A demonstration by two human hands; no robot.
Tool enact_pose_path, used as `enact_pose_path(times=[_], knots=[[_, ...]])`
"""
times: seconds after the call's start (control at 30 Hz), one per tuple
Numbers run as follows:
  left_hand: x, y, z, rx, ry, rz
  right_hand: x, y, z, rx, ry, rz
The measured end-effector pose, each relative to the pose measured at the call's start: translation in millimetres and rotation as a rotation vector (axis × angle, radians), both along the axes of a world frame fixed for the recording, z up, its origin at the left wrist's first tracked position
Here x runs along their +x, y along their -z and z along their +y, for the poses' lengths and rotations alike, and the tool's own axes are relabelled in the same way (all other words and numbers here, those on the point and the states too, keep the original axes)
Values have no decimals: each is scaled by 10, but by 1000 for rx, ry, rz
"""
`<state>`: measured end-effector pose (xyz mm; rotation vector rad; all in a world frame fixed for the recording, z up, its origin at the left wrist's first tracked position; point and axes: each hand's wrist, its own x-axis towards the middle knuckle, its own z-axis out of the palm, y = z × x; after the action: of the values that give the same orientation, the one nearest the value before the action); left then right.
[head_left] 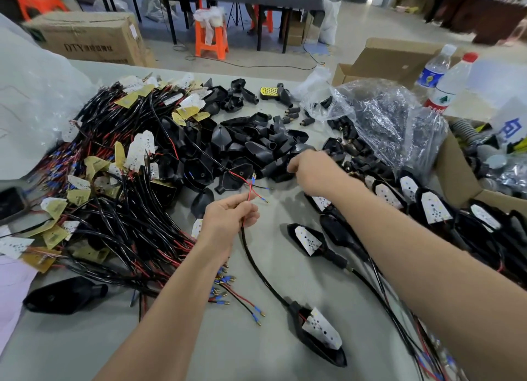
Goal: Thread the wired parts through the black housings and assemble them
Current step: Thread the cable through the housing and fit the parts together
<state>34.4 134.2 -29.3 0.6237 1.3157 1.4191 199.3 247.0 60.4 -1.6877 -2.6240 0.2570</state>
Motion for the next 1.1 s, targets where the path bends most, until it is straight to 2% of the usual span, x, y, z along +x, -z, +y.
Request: enact_pose_path(times=[0.1, 0.3, 0.4, 0.43, 0.5, 0.57, 0.63, 0.7, 0.93, 1.1], knots=[[25, 12, -14, -22, -18, 39, -200, 286, 17, 7, -19, -82], [64, 72, -15, -50, -58, 149, -310, 587, -70, 199, -121, -238], [94, 107, -22, -60, -31, 265, -261, 566, -142, 222, -161, -208], [94, 110, -29, -63, -31, 335, -245, 549, -177, 222, -168, -150], [94, 95, -53, -48, -48, 482, -215, 496, -262, 178, -84, 120], [131, 17, -111, 34, -66, 558, -211, 446, -348, 2, 123, 553], [172, -27, -177, 201, -105, 719, -226, 428, -475, -233, 290, 1030], [206, -29, -230, 302, -155, 825, -223, 462, -587, -342, 387, 1295], [163, -54, -240, 227, -278, 773, -216, 609, -827, -348, 519, 1575], [167, -113, -233, 228, -286, 896, -84, 650, -867, -226, 406, 1595]])
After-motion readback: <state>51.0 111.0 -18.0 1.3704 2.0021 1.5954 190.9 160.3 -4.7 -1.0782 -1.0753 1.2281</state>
